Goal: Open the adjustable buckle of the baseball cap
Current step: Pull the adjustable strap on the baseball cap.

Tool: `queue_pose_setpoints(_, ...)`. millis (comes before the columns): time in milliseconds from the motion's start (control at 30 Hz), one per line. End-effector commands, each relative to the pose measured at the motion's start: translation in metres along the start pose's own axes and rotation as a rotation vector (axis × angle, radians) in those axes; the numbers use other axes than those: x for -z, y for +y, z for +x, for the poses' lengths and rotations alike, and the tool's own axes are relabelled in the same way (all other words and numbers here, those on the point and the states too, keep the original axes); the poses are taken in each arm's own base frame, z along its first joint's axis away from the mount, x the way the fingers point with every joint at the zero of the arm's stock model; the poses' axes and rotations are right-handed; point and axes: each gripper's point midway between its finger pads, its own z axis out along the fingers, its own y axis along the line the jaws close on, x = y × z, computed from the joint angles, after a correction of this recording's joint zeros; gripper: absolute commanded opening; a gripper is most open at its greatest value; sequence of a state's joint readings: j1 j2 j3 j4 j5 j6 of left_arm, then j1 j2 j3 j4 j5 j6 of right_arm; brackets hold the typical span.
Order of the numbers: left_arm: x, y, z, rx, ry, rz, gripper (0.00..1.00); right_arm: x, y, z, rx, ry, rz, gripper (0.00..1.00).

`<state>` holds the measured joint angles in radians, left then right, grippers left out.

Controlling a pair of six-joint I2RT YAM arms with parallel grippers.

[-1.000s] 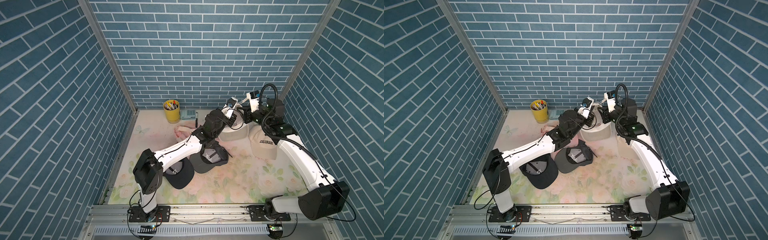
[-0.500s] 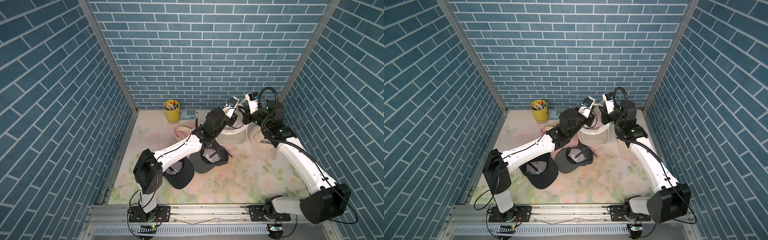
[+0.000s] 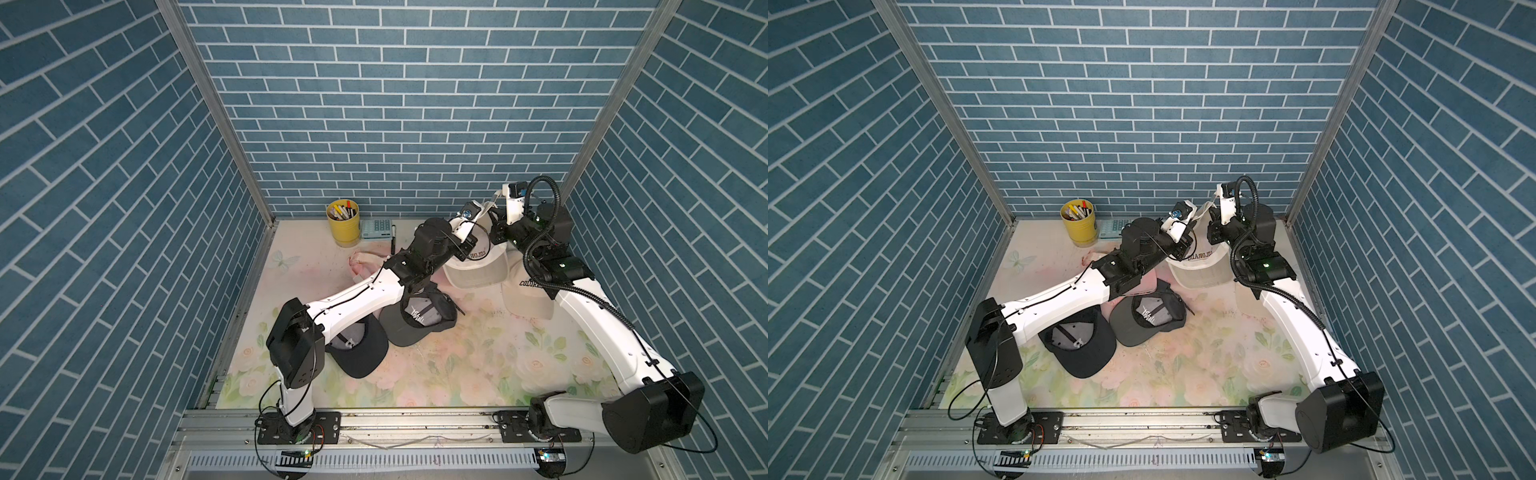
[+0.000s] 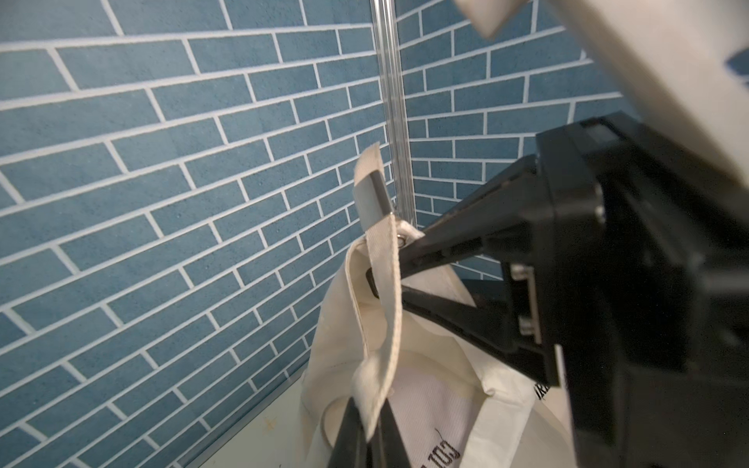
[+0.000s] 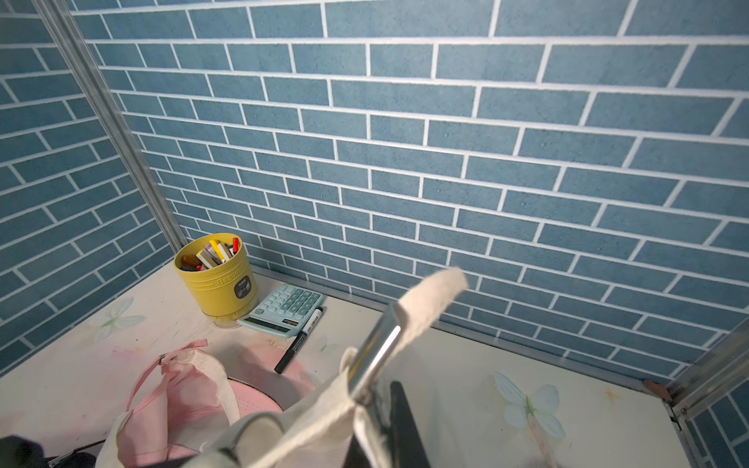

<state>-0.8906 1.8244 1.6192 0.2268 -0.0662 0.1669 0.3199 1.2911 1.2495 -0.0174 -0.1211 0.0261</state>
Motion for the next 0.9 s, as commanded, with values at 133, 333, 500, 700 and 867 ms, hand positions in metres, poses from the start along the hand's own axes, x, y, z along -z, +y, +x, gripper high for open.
queue_pose_setpoints(133,0.006,-0.006,0.017,-0.009,0.052,0.022,0.0,0.005,-0.016,-0.022,-0.022,-0.058,0.094,0.0)
queue_pose_setpoints(333,0.012,0.005,0.026,0.003,0.072,-0.026,0.0,0.006,-0.024,-0.026,-0.012,-0.055,0.141,0.0)
queue_pose_setpoints(500,0.028,0.041,0.024,0.093,0.022,-0.158,0.0,0.005,-0.03,-0.023,-0.022,-0.037,0.173,0.0)
queue_pose_setpoints(700,0.034,0.08,0.023,0.252,-0.042,-0.241,0.2,0.003,-0.035,-0.023,-0.088,-0.011,0.207,0.0)
queue_pose_setpoints(867,0.024,0.09,0.023,0.273,-0.01,-0.298,0.64,0.002,-0.046,-0.021,-0.175,0.044,0.292,0.0)
